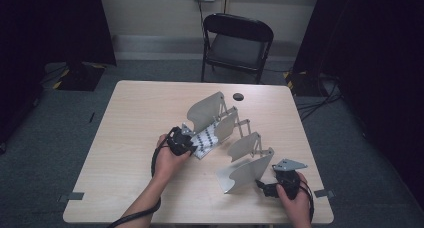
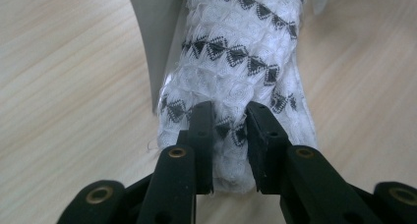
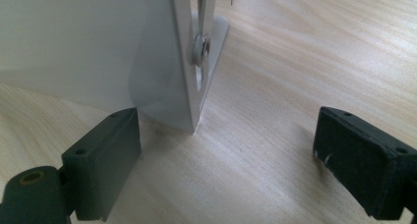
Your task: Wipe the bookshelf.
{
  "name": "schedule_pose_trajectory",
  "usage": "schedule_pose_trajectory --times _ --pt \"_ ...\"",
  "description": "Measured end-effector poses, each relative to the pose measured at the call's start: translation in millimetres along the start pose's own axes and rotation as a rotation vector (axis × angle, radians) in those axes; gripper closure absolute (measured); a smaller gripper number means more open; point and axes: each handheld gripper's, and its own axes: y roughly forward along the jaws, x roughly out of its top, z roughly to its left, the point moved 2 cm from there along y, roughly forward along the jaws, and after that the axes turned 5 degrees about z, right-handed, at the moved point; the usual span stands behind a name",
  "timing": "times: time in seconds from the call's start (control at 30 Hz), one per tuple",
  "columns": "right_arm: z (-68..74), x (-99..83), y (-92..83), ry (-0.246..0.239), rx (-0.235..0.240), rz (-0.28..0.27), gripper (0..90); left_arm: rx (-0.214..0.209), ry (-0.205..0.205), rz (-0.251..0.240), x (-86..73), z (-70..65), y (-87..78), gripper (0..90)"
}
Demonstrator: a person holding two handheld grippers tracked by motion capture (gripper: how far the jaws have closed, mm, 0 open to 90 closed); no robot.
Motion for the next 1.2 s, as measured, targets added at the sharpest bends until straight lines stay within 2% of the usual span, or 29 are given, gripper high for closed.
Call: schedule_pose_trajectory --times 0.07,0.13,0.27,0.3,0.47,0.73,0.87,0.97,1.1,1.2 --pt "0.0 0.0 0.0 0.0 0.0 0.0 10.1 0.017 0.003 -0.014 4.5 0.1 4.3 72.9" --pt "0.0 0.0 0.0 0.0 0.0 0.0 10.1 0.038 0.015 -0.029 8.9 -1.0 8.4 67.4" --pt "0.1 0.0 0.1 -0.002 0.002 -0.001 10.2 0.028 -0.007 -0.061 10.5 -2.4 15.3 58.5" --pt "0.4 -0.1 0.0 -0.002 0.0 0.0 10.2 0.029 0.002 -0.073 11.1 -2.2 17.3 56.2" --pt "0.4 0.0 0.0 -0.002 0.0 0.0 10.2 0.022 -0.014 -0.079 13.2 -2.0 19.5 52.4" --pt "0.4 -0.1 0.0 -0.002 0.001 0.0 10.2 0.032 0.013 -0.097 11.5 -3.5 22.8 52.3" --pt "0.3 -0.1 0.0 -0.002 0.001 0.0 10.2 0.04 0.034 -0.076 9.5 -5.1 20.1 53.8" --pt "0.1 0.0 0.0 -0.002 0.002 -0.001 10.3 0.044 0.023 -0.077 3.7 -8.2 16.7 53.8" --pt "0.0 0.0 0.0 -0.001 0.002 -0.001 10.2 0.047 0.042 -0.05 -4.2 -10.8 8.7 53.9" --pt "0.0 0.0 0.1 -0.002 0.002 -0.001 10.2 0.062 0.046 -0.048 -14.3 -13.1 2.0 53.8"
